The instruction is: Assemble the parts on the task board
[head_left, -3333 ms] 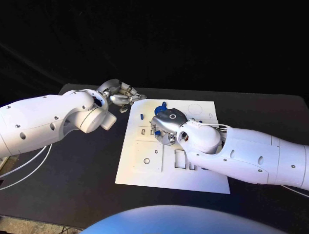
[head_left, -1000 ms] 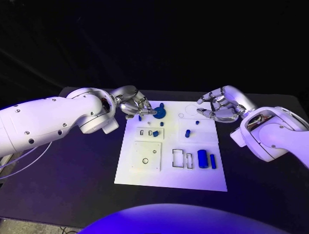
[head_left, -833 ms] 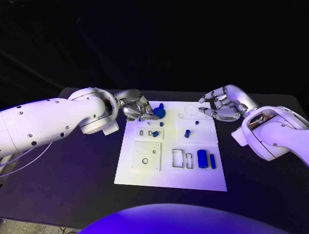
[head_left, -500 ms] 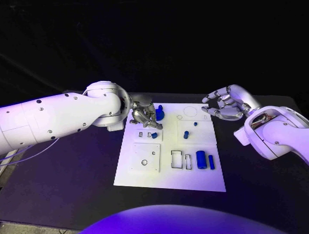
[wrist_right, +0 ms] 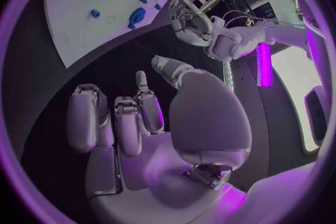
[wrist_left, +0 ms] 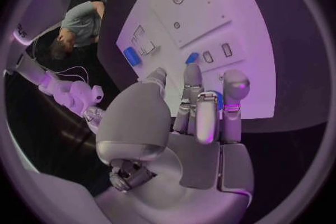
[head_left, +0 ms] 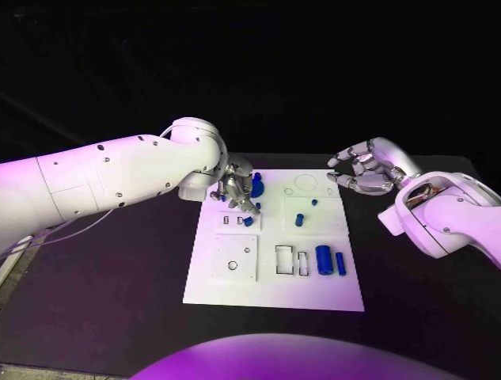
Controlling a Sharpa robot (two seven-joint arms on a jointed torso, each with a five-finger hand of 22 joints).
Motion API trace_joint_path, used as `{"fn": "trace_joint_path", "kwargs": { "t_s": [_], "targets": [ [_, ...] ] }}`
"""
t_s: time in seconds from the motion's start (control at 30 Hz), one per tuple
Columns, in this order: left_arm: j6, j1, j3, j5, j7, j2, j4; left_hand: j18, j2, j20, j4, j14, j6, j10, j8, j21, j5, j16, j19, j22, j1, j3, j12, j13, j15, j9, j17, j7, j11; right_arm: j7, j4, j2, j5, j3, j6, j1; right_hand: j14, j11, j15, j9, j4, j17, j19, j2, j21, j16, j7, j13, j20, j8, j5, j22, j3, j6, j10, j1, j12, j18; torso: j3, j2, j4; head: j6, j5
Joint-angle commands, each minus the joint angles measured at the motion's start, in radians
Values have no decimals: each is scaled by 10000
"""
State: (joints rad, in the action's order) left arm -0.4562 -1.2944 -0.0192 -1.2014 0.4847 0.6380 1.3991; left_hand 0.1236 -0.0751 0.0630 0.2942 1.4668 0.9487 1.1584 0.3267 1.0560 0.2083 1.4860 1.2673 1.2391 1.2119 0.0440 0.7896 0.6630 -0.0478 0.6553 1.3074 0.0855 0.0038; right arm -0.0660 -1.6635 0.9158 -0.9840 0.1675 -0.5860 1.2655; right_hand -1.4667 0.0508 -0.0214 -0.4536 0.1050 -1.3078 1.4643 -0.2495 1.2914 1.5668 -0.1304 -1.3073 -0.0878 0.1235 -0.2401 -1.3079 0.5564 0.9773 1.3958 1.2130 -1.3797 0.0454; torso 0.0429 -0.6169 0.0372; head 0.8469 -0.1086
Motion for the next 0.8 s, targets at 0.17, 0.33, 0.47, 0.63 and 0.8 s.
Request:
{"fn": "trace_joint_path", "kwargs": {
  "t_s": [0.17, 0.33, 0.47, 0.63, 0.8],
  "targets": [
    [-926, -133, -89, 275, 290, -415, -523, -108, 246, 31, 2, 632, -189, -79, -95, 127, -468, 108, 123, 147, -276, -403, 131, 83, 19, 192, 1462, 7, 73, -6, 32, -15, 58, -3, 121, 1, -996, -6, 35, -10, 70, -2462, -59, -4, -49, -25, -2, -514, -13, 57, -61, -1837, 3, 15, -89, -96, 67, 122, -9, -1, -4, 29, -19],
    [-1088, -170, -142, 320, 244, -627, -837, -126, 318, 48, -5, 661, -370, -84, -226, 197, -456, 171, 170, 223, -206, -526, 220, 165, 43, 200, 1546, 51, 104, -30, 47, -22, 64, -3, 149, 1, -996, -5, 36, -14, 83, -2461, -61, -8, -58, -26, -4, -504, -12, 59, -77, -1834, -2, 11, -96, -115, 76, 123, -8, 0, -5, 41, -56],
    [-1220, -181, -191, 332, 180, -804, -1043, -138, 371, 72, -7, 676, -532, -110, -386, 242, -456, 208, 197, 284, -125, -652, 258, 193, 76, 168, 1593, 104, 144, -41, 57, -30, 69, -3, 168, 1, -995, -4, 36, -16, 92, -2458, -62, -11, -62, -27, -5, -510, -12, 60, -86, -1833, -5, 8, -91, -128, 70, 124, -10, -13, -8, 40, -79],
    [-1241, -185, -287, 281, 119, -1028, -1285, -140, 402, 84, -6, 678, -578, -123, -444, 245, -463, 218, 197, 299, -100, -702, 271, 203, 91, 156, 1604, 122, 162, -59, 64, -37, 73, -3, 191, 1, -990, -3, 37, -19, 103, -2441, -85, -21, -123, -34, -6, -474, -12, 59, -95, -1816, -13, -2, -121, -145, 104, 135, -11, -25, 2, 53, -113],
    [-1221, -183, -398, 138, 43, -1227, -1433, -131, 460, 105, -10, 657, -636, -206, -516, 195, -440, 194, 162, 290, -49, -765, 222, 155, 115, 142, 1561, 150, 188, -77, 83, -55, 85, -3, 196, 1, -935, 8, 43, -30, 132, -2239, -225, -51, -485, -119, -20, -63, -17, 40, -112, -1715, -10, -86, -497, -176, 504, 202, -11, -24, -13, 86, -122]
  ]
}}
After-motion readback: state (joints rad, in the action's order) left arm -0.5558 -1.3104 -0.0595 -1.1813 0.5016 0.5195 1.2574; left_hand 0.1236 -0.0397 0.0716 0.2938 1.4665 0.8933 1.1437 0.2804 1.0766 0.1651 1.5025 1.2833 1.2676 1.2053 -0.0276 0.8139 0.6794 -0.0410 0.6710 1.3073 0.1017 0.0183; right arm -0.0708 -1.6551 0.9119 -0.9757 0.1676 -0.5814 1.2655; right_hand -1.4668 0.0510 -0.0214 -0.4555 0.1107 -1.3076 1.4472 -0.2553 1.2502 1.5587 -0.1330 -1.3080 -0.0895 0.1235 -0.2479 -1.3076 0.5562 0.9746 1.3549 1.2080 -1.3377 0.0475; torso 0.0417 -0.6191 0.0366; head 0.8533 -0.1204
